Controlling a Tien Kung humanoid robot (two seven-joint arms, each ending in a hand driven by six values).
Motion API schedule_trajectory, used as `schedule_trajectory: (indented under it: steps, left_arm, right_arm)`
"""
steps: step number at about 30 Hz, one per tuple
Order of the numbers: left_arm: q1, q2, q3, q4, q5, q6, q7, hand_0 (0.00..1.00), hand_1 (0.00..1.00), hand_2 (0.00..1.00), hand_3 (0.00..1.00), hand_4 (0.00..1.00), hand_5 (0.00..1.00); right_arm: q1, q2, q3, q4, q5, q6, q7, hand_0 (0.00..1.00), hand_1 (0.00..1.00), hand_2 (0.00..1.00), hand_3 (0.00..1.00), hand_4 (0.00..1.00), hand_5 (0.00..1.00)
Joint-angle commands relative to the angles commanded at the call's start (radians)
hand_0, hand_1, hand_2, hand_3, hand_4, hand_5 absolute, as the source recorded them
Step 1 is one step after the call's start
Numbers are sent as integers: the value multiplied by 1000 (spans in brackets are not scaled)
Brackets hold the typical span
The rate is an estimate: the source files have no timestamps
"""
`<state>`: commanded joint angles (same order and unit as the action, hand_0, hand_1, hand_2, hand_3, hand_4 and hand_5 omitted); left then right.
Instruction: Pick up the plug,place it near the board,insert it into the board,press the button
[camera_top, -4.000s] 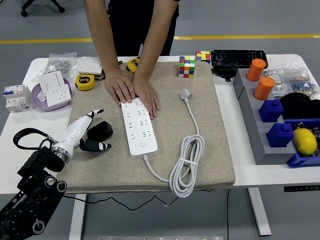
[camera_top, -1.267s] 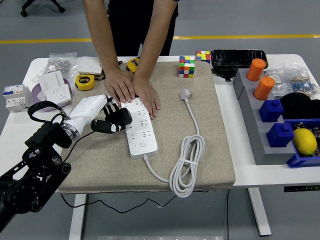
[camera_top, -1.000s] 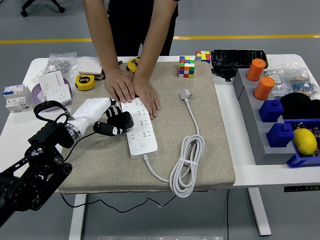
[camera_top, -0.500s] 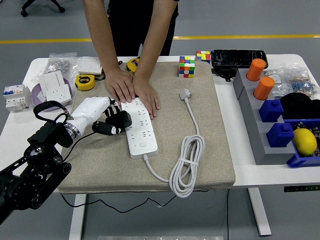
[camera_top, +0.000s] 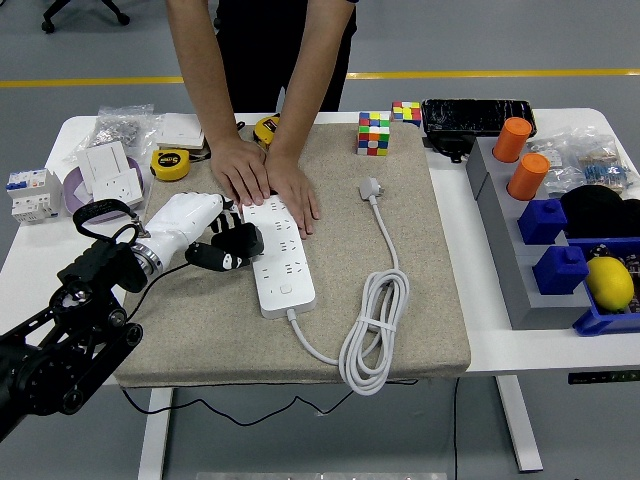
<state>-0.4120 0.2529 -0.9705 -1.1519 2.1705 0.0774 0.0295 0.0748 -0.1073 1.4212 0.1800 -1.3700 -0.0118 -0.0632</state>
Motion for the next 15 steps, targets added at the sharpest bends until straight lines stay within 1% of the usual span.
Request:
schedule_trajectory:
  steps: [5,15]
  left_arm:
    - [-3,3,9,-1,-2,-1,0,713,453,346,373,515,154]
    - [-9,1,26,2,1,-1,1,713,454,346,374,517,156]
  right_arm:
    - [1,-1,0,0,1,0,0,875,776,767,797,998,845]
    - [2,-1,1,0,1,0,0,875,776,767,796,998,844]
